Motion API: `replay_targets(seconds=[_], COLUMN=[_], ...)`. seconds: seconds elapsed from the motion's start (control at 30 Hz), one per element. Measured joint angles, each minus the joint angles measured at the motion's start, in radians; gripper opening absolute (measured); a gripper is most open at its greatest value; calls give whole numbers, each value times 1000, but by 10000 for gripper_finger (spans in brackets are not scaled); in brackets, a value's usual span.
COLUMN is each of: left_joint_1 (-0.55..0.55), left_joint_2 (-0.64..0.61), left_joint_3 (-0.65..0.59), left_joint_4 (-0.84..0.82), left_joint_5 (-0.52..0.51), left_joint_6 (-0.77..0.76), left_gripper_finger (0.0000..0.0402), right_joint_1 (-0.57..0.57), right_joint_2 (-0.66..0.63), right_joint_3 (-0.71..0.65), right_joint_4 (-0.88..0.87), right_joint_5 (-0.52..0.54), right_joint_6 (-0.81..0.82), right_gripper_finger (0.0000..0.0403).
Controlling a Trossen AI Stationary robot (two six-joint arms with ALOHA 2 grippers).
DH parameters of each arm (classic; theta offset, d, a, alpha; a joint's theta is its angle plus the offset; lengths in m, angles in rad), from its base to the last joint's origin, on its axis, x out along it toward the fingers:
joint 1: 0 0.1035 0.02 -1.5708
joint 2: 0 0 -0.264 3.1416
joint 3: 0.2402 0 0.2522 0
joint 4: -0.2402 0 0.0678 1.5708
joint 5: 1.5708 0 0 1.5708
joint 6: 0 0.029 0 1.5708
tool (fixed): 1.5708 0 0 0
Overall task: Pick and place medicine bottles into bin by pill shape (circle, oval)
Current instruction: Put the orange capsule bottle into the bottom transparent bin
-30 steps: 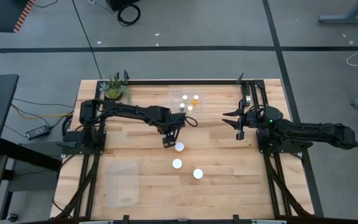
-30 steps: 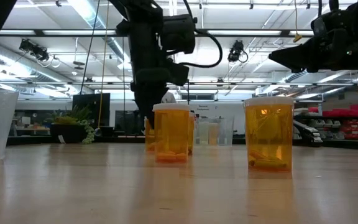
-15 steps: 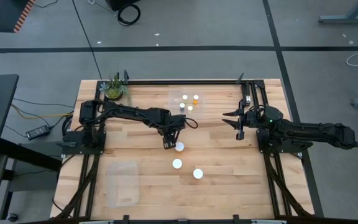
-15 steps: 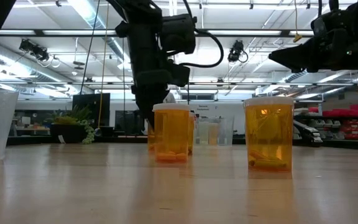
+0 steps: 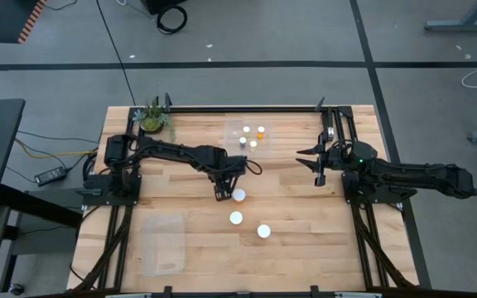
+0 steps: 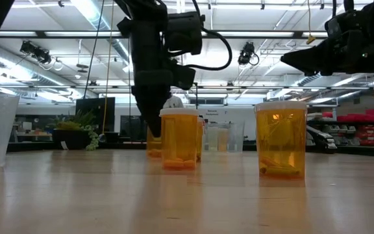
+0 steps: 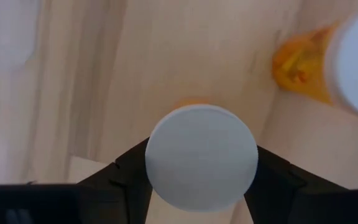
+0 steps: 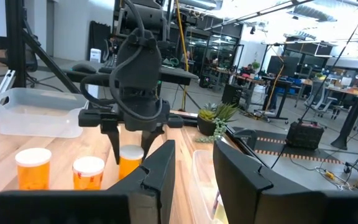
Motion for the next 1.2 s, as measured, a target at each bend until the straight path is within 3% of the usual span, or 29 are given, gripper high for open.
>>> replay_targets(seconds=[0.3,0.53,0.77,0.97,1.2], left_joint_1=[-55,-103,-134,-166,-188], left_joint_2=[-68,-124,-129,-129,-129], left_joint_3=[1,1,1,1,1], left_joint_4=[-67,-96,-100,-141,-142], left_joint_5=[6,6,2,4,-33], left_joint_6=[-94,-162,-190,-208,-257], left_gripper_finger=[229,207,228,207,219], right_joint_1=[0,0,0,0,0], right_joint_2=[0,0,0,0,0], right_joint_3=[0,0,0,0,0], right_joint_4=[0,0,0,0,0], right_joint_5=[0,0,0,0,0], right_joint_6=[0,0,0,0,0], right_gripper_finger=[115,115,115,115,115])
